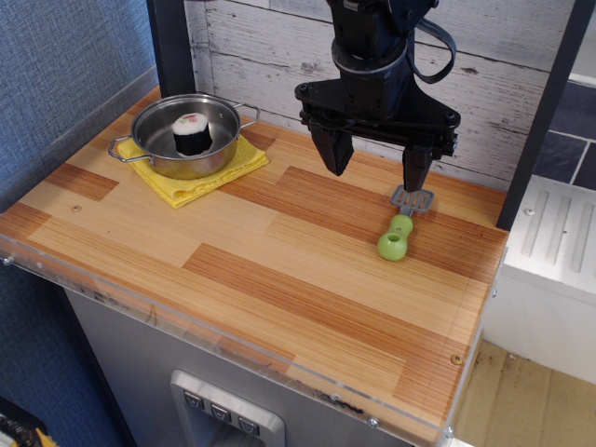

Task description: Pick up sushi roll and place to the left of grater

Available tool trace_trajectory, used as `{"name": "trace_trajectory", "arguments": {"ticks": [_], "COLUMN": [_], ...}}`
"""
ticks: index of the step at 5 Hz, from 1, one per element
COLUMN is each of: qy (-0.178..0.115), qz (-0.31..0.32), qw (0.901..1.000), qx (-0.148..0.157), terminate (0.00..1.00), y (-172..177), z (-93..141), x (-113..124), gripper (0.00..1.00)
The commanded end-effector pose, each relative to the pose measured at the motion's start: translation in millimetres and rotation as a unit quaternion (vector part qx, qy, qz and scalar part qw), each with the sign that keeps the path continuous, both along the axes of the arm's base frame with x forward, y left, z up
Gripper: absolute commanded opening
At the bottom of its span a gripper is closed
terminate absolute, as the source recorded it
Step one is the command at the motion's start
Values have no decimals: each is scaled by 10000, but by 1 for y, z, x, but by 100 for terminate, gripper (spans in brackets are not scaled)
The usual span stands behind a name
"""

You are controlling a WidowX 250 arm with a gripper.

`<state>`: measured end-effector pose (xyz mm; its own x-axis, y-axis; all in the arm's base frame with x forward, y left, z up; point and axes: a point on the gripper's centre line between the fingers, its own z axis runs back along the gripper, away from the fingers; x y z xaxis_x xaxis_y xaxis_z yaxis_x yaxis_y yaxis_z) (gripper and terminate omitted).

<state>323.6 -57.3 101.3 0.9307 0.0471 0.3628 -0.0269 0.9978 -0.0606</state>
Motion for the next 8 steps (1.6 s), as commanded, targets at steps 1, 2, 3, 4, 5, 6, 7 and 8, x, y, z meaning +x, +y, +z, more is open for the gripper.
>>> {"name": "trace_trajectory", "arguments": {"ticks": [1, 2, 3, 4, 5, 6, 7, 8], "qy": [0, -127, -184, -271, -286, -332, -311, -255], "qz": [0, 282, 443, 599, 821, 1125, 1567, 1839], "qw": [10000, 9992, 9981, 9970, 9954, 9922, 9870, 9824], "qx": [0, 270, 377, 398, 398, 421, 205, 199], "terminate": [0, 0, 0, 0, 0, 0, 0, 0], "y": [0, 15, 27, 38, 58, 85, 116, 140], "z": [0, 15, 28, 38, 42, 45, 39, 32], "x": [0, 12, 20, 26, 33, 40, 43, 46], "gripper": [100, 100, 100, 100, 100, 100, 100, 100]}}
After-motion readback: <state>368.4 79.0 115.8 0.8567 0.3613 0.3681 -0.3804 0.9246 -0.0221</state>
